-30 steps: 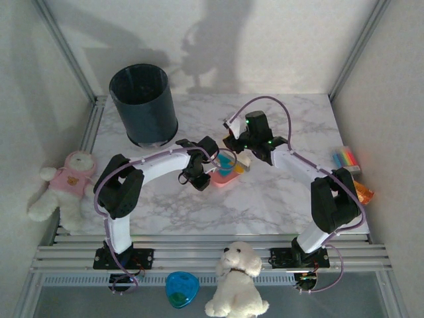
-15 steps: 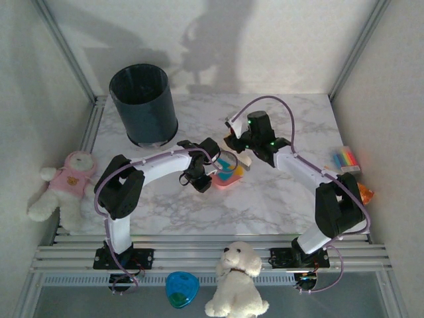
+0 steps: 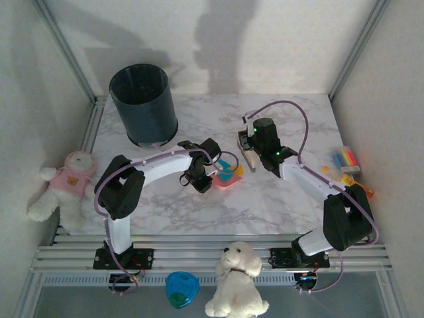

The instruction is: Sweep away the paper scraps from the table

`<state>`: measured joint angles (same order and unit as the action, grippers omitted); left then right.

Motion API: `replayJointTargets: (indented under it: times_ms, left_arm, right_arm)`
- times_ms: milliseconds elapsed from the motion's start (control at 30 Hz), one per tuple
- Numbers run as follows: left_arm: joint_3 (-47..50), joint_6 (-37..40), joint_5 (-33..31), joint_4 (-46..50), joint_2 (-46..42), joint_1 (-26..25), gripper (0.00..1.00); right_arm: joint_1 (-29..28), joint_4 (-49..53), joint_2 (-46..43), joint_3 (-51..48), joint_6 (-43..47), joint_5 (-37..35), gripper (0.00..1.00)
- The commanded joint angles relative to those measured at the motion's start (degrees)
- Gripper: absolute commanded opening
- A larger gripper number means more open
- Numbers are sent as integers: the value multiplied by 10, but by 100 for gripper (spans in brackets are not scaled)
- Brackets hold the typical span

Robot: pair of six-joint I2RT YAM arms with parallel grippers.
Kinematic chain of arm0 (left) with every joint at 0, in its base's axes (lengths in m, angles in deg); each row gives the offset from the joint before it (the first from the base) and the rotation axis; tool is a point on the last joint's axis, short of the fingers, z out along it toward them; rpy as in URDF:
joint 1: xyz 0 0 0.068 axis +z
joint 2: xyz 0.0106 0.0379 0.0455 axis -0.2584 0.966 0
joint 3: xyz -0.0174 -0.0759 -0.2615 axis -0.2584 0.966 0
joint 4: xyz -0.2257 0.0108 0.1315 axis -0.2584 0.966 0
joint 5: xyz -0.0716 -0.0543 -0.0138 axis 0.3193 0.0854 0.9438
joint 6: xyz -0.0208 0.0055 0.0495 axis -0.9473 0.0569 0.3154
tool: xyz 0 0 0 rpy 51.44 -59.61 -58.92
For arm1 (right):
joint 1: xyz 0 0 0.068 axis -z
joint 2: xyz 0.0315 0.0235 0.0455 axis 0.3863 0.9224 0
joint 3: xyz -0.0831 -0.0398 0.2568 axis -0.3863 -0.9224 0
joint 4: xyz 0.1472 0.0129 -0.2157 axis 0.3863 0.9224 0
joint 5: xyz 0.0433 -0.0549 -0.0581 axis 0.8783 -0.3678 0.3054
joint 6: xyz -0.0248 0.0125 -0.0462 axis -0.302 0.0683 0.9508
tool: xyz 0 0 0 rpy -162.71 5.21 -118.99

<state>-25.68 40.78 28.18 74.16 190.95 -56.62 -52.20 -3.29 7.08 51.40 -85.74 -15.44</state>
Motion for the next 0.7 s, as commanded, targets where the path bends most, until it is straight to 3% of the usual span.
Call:
replayJointTargets:
  times_ms: [0,367,667]
  left_arm:
    - [-9,8,7,32,-7,-7,0]
    - [-11,11,7,35,-12,-7,0]
    - [-13,10,8,33,-13,-7,0]
  right_arm:
    - [-18,-26,-18,-10,-48,-75,0]
    - [-57,-45,-11,-43,-57,-131,0]
    - [-69,-47,15,-36,-58,-80,0]
